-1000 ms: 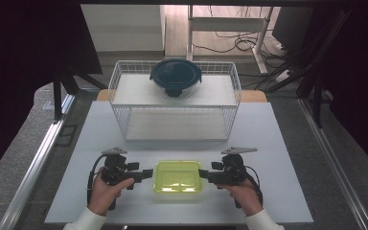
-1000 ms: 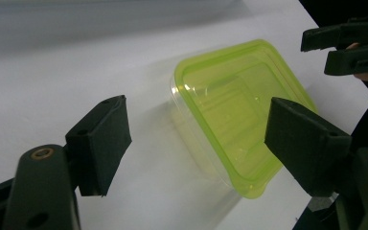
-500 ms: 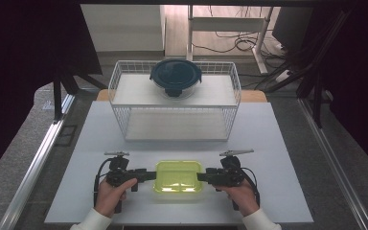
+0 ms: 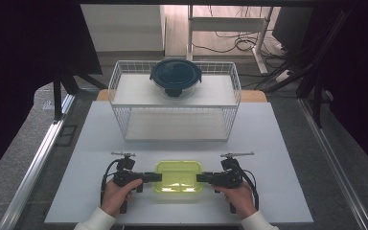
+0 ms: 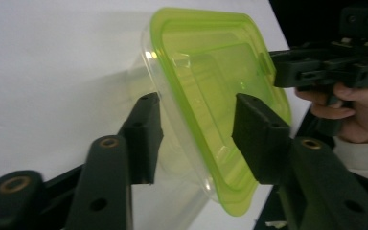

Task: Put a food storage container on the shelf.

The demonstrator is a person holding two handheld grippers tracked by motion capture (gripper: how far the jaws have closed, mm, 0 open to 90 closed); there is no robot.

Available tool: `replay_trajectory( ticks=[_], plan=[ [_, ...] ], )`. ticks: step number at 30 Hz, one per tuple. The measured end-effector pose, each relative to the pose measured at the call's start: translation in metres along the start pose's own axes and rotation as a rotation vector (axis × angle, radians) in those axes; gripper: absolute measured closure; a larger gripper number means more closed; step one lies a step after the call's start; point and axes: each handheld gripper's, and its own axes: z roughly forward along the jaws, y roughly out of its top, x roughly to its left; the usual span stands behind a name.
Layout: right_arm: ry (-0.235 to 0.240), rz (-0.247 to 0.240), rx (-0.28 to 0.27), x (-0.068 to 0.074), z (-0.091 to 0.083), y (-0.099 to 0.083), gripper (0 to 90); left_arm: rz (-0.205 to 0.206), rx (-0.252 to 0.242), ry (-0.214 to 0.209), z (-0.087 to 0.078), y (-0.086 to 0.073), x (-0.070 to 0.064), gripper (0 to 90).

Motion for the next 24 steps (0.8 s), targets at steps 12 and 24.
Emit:
replay_trajectory(
  ticks=[12, 24],
  plan=[
    [-0.012, 0.032, 0.004, 0.001, -0.002, -0.001, 72.2, -0.029, -0.013, 0.010, 0.002, -0.004, -0.002, 71.7],
    [-0.021, -0.018, -0.012, 0.013, -0.008, 0.001, 77.2, 0.000, -0.036, 0.019, -0.006, -0.002, -0.008, 76.1]
  ],
)
